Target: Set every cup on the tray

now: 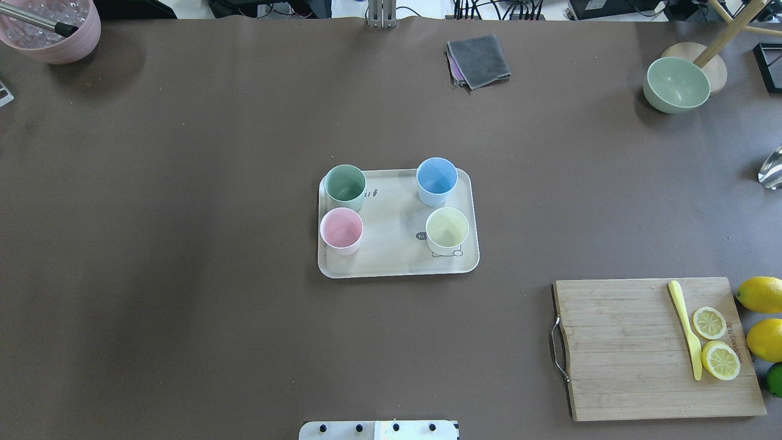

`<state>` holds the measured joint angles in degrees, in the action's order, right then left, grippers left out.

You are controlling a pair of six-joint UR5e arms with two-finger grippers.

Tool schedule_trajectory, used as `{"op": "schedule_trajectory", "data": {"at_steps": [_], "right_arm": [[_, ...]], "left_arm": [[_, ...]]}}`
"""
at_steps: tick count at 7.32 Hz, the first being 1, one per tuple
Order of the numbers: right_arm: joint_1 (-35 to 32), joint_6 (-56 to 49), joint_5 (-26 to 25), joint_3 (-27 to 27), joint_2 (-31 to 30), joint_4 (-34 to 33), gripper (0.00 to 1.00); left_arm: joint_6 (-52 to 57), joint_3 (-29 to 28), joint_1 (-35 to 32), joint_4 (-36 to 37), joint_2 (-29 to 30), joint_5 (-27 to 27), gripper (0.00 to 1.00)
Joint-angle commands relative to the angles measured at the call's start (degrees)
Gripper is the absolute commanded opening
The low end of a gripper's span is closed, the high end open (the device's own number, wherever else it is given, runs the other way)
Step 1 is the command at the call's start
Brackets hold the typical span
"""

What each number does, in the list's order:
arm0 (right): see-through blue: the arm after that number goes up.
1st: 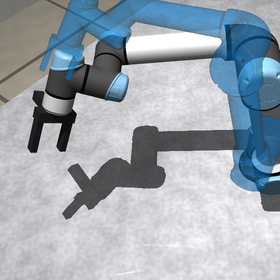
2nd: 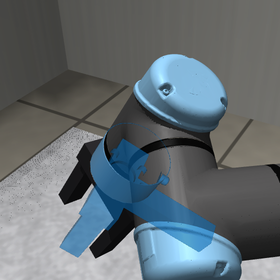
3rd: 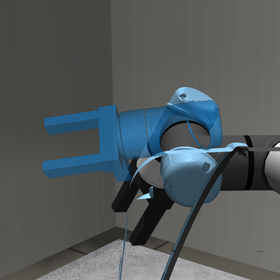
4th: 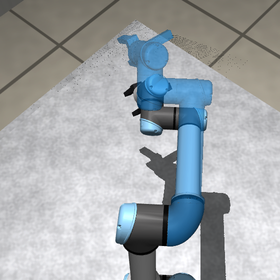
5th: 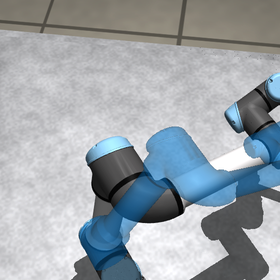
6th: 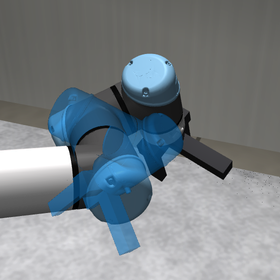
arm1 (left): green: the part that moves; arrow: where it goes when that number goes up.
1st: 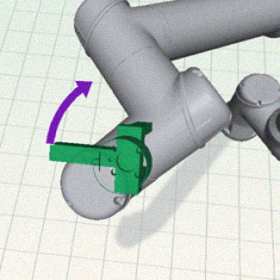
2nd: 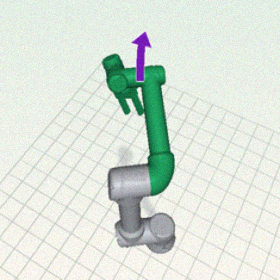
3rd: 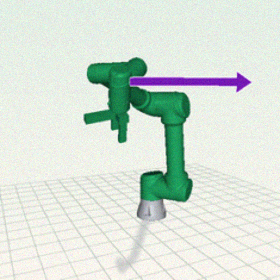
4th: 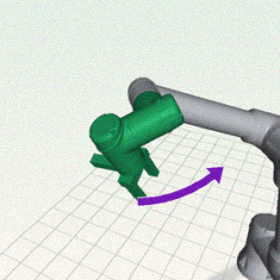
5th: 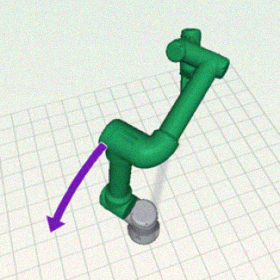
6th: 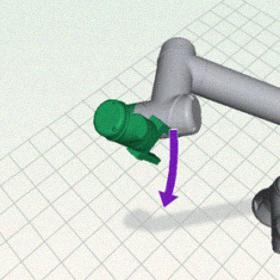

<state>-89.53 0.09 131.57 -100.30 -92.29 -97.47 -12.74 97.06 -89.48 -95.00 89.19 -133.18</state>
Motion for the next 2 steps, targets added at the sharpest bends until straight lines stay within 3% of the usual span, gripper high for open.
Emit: {"op": "schedule_trajectory", "data": {"at_steps": [1, 2], "right_arm": [[0.0, -0.1, 0.2, -0.1, 0.0, 0.0, 1.0], [0.0, -0.1, 0.3, -0.1, 0.0, 0.0, 1.0]], "left_arm": [[0.1, -0.4, -0.1, -0.2, -0.1, -0.2, 0.98], [0.3, -0.6, 0.0, -0.2, -0.1, -0.2, 0.98]]}}
